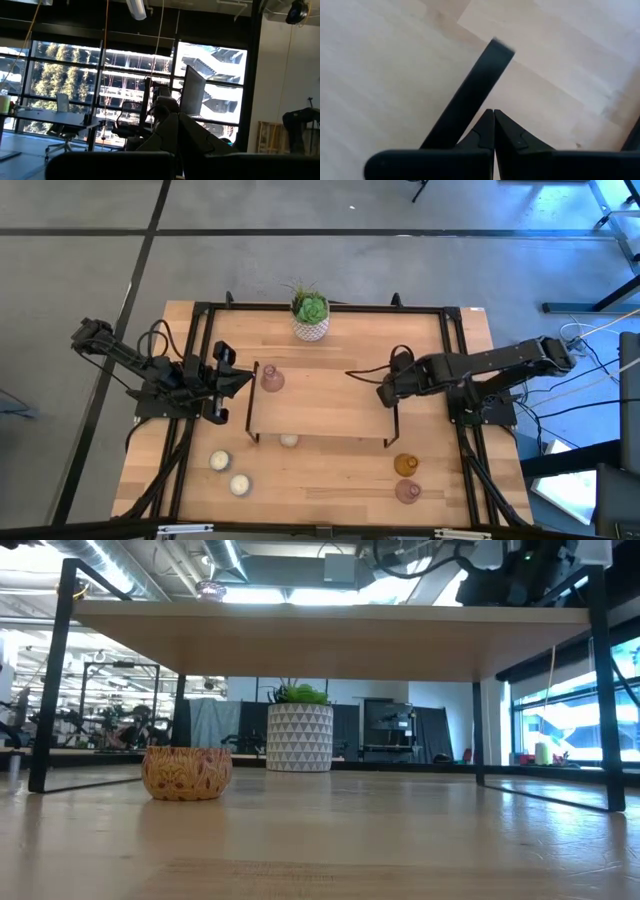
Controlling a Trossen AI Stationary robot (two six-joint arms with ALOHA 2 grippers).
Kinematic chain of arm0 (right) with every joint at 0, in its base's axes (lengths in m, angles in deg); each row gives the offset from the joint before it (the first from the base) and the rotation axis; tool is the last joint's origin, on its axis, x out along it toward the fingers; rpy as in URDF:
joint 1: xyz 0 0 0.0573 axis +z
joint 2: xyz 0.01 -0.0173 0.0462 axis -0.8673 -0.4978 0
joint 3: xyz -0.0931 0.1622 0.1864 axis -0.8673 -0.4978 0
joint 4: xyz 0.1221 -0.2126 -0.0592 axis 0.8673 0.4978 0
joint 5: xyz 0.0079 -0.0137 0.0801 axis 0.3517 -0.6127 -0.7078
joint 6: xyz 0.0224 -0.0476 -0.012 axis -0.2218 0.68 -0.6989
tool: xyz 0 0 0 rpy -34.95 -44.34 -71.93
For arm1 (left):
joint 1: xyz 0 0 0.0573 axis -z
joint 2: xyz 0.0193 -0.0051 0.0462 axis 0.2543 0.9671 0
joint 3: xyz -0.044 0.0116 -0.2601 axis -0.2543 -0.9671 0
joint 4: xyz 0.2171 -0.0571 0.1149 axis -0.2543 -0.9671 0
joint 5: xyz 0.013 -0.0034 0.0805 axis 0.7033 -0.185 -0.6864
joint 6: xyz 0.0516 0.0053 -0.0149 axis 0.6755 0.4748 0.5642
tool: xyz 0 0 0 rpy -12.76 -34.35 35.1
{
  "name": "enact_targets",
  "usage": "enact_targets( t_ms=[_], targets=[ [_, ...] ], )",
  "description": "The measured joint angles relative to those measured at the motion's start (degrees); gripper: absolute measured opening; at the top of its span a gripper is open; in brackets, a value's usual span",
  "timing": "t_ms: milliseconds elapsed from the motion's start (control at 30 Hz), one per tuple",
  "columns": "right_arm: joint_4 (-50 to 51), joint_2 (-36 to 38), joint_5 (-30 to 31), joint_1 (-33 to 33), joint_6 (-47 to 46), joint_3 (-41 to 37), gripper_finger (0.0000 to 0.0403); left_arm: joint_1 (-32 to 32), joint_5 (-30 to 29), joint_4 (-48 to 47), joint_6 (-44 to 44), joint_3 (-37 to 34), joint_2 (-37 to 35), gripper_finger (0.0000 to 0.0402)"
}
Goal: Pick & Place candle stick holders
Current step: Adjust the shelf, then put the yellow scented candle on the shelf
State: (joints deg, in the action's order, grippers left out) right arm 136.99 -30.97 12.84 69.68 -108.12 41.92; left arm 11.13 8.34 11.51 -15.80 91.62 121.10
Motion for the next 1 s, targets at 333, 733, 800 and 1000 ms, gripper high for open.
enact_targets(
  t_ms=[333,733,800,1000],
  targets=[
    [1.0,1.1,6.2,-0.1,2.8,1.8,0.0,0.0,7.3,-0.1,3.4,0.0,0.0,0.0002],
    [5.1,1.3,29.3,9.9,5.1,10.8,0.0,6.5,3.7,-28.2,6.4,16.2,14.4,0.0002],
    [5.1,1.3,32.5,12.2,5.1,10.7,0.0,9.3,-2.9,-31.4,7.9,20.2,19.0,0.0002],
    [4.7,1.3,35.8,17.8,4.9,9.1,0.0,16.5,-14.2,-40.3,6.3,29.9,34.5,0.0002]
  ],
)
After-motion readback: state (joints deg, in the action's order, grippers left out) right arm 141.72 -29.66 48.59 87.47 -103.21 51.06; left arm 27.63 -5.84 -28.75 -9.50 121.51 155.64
